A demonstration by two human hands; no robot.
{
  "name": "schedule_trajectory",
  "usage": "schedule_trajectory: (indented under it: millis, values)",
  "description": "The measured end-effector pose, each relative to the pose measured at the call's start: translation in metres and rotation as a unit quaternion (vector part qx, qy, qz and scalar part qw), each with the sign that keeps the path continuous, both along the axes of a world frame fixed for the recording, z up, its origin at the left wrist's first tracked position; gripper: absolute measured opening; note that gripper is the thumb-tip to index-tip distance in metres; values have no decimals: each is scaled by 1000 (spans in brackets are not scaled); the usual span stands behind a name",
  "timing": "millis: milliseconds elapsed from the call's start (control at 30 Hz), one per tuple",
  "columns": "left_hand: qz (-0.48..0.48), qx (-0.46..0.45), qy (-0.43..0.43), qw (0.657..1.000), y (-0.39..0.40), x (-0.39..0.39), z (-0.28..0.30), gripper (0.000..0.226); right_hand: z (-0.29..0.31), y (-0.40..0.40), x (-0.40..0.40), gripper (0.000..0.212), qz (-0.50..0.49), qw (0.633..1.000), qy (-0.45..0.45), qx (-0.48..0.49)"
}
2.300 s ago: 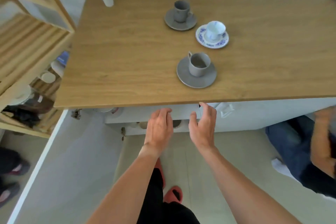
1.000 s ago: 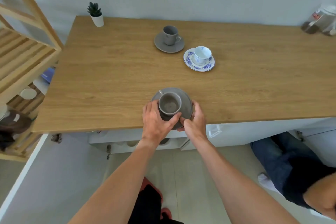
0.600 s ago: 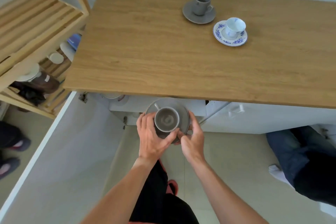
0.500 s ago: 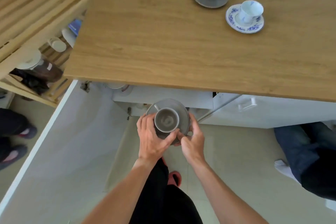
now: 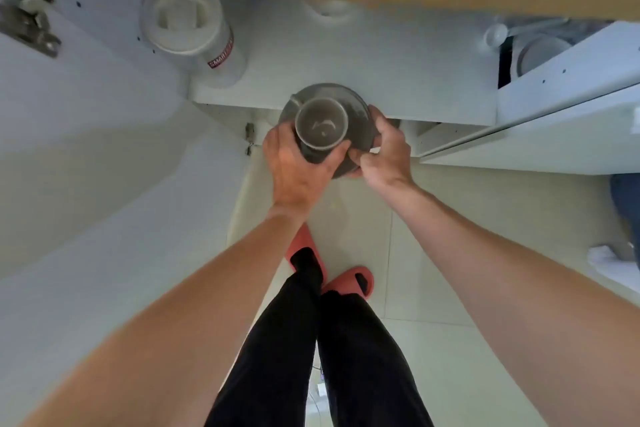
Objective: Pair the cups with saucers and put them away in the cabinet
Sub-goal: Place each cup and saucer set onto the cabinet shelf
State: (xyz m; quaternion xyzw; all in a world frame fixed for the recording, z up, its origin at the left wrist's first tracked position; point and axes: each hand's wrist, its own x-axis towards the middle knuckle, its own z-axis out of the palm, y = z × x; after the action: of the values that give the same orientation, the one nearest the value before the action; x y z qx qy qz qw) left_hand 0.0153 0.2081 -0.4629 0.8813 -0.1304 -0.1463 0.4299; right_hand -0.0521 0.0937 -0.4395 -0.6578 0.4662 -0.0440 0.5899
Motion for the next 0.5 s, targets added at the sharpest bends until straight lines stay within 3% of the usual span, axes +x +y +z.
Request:
schedule_trajectory:
  millis: [200,500]
  values:
    - [22,-7,-5,1000,-29,45,-47,81,-48,-25,51,51,7,999,48,-14]
    - [-11,-6,-1,1000,-41,89,-58,85,-52,-30,87,45,-17,996,83,-33]
